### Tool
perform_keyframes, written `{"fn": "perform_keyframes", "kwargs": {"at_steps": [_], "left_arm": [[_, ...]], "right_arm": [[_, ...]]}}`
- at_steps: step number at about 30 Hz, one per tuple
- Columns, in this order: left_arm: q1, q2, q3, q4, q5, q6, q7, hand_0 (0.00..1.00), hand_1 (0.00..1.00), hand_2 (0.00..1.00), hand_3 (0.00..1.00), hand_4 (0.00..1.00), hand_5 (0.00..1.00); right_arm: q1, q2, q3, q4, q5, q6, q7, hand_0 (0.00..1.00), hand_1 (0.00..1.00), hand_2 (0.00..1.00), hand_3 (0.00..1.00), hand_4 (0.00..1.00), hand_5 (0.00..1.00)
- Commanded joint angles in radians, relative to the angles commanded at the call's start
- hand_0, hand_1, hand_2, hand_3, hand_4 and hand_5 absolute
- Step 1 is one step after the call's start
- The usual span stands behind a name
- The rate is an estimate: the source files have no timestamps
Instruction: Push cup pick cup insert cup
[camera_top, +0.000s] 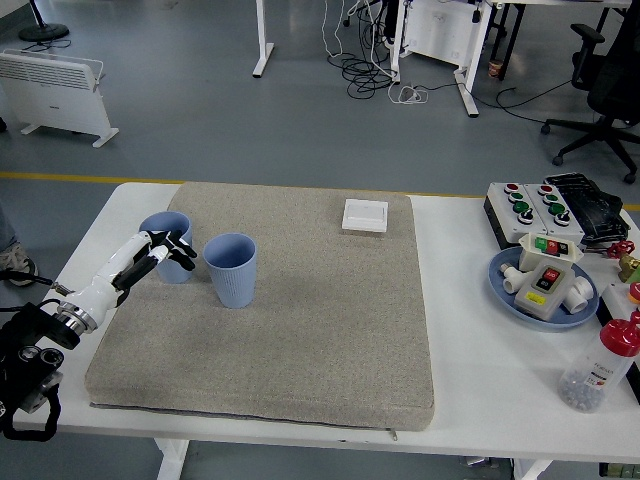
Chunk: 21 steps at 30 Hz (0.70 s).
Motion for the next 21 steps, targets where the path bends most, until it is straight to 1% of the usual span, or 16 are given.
{"fn": "perform_keyframes", "kwargs": {"at_steps": [3, 4, 5, 7, 9, 10, 13, 15, 16, 18, 19, 21], "left_arm": [[-0.01, 0.037, -0.06, -0.12, 0.038, 0.003, 0.024, 0.387, 0.444, 0.436, 0.445, 0.536, 0.998], [-0.016, 0.045, -0.068, -0.157, 0.044, 0.004, 0.029, 0.354, 0.465, 0.473, 0.474, 0.554, 0.998], [-0.027, 0.053, -0.073, -0.183, 0.05, 0.008, 0.042, 0.354, 0.465, 0.473, 0.474, 0.554, 0.998], [-0.062, 0.072, -0.071, -0.241, 0.077, 0.027, 0.091, 0.354, 0.465, 0.473, 0.474, 0.554, 0.998], [-0.1, 0.086, -0.053, -0.284, 0.104, 0.033, 0.161, 0.354, 0.465, 0.473, 0.474, 0.554, 0.998], [-0.112, 0.089, -0.047, -0.294, 0.114, 0.032, 0.2, 0.833, 0.827, 0.941, 0.803, 0.781, 0.89], [-0.176, 0.096, 0.008, -0.316, 0.194, 0.013, 0.309, 0.833, 0.827, 0.941, 0.803, 0.781, 0.89], [-0.213, 0.092, 0.046, -0.312, 0.23, -0.009, 0.358, 0.833, 0.827, 0.941, 0.803, 0.781, 0.89], [-0.238, 0.086, 0.074, -0.302, 0.249, -0.029, 0.388, 0.932, 0.907, 0.998, 0.907, 0.903, 0.792], [-0.256, 0.084, 0.097, -0.296, 0.259, -0.04, 0.413, 0.932, 0.907, 0.998, 0.907, 0.903, 0.792], [-0.274, 0.076, 0.117, -0.281, 0.264, -0.054, 0.429, 0.932, 0.907, 0.998, 0.907, 0.903, 0.792], [-0.332, 0.054, 0.199, -0.227, 0.277, -0.091, 0.477, 0.932, 0.907, 0.998, 0.907, 0.903, 0.792]], "right_arm": [[0.0, -0.002, -0.002, 0.0, 0.009, -0.002, 0.001, 0.727, 0.662, 0.688, 0.592, 0.135, 0.493], [0.0, -0.003, -0.002, 0.0, 0.011, -0.002, 0.001, 0.727, 0.662, 0.687, 0.592, 0.136, 0.494], [0.0, -0.003, -0.002, 0.0, 0.012, -0.002, 0.001, 0.727, 0.662, 0.687, 0.592, 0.136, 0.494], [0.002, -0.005, -0.004, 0.0, 0.014, -0.003, 0.0, 0.727, 0.662, 0.687, 0.592, 0.136, 0.494], [0.002, -0.006, -0.005, 0.0, 0.017, -0.004, 0.0, 0.727, 0.662, 0.687, 0.592, 0.136, 0.494], [0.002, -0.006, -0.006, 0.0, 0.018, -0.004, 0.0, 0.727, 0.662, 0.687, 0.593, 0.136, 0.493], [0.002, -0.007, -0.012, 0.0, 0.03, -0.006, 0.0, 0.727, 0.662, 0.687, 0.593, 0.136, 0.493], [0.002, -0.008, -0.016, 0.0, 0.035, -0.006, 0.001, 0.727, 0.662, 0.687, 0.593, 0.136, 0.493], [0.002, -0.008, -0.018, 0.0, 0.037, -0.007, 0.0, 0.728, 0.662, 0.684, 0.593, 0.137, 0.493], [0.002, -0.008, -0.019, 0.0, 0.038, -0.007, 0.0, 0.728, 0.662, 0.684, 0.593, 0.137, 0.493], [0.002, -0.008, -0.023, 0.0, 0.042, -0.007, 0.0, 0.728, 0.662, 0.684, 0.593, 0.137, 0.493], [0.0, -0.01, -0.031, 0.0, 0.048, -0.008, 0.0, 0.728, 0.662, 0.684, 0.593, 0.137, 0.493]]}}
